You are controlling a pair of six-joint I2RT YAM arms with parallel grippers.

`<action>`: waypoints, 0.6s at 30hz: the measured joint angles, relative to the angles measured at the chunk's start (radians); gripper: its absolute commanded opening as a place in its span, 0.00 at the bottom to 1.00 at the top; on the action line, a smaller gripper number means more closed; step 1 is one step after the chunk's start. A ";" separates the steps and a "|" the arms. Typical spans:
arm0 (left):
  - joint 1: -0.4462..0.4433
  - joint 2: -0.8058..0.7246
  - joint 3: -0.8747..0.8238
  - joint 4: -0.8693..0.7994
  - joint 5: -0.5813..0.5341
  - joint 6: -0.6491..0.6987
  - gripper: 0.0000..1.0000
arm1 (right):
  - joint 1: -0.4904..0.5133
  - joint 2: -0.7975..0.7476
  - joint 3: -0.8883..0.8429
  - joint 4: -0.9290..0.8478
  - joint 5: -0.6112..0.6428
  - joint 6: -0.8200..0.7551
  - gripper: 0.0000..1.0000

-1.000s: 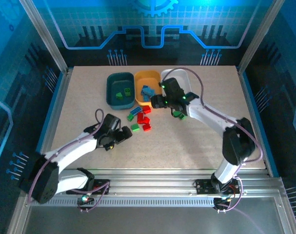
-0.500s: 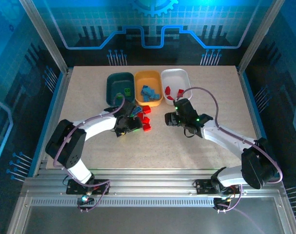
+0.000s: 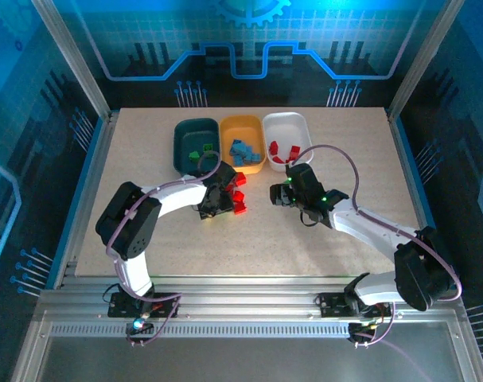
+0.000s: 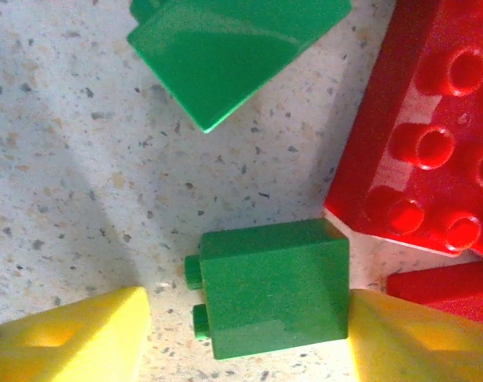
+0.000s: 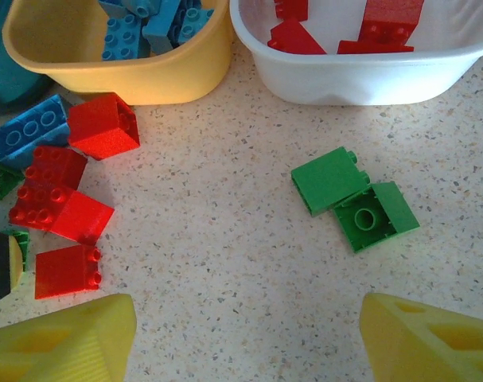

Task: Sort the legos into containers by color

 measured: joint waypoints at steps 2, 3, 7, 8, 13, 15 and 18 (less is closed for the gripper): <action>0.000 0.008 0.005 -0.018 -0.016 0.000 0.41 | 0.000 0.000 0.000 0.002 0.000 0.004 0.76; 0.000 0.010 0.017 -0.028 -0.021 0.010 0.40 | 0.000 0.000 0.000 0.002 -0.001 0.005 0.76; -0.004 0.022 0.032 -0.027 -0.032 0.029 0.37 | 0.000 0.000 0.000 0.008 -0.004 0.007 0.76; -0.005 0.022 0.032 -0.027 -0.033 0.035 0.37 | 0.000 0.000 0.000 0.008 -0.004 0.008 0.76; -0.009 0.015 0.032 -0.031 -0.036 0.047 0.35 | 0.000 0.000 0.000 0.010 -0.008 0.010 0.76; -0.011 -0.001 0.032 -0.036 -0.037 0.053 0.37 | 0.000 0.001 0.000 0.011 -0.008 0.011 0.75; -0.017 -0.066 0.039 -0.072 -0.053 0.077 0.40 | 0.000 0.003 0.000 0.016 -0.008 0.014 0.76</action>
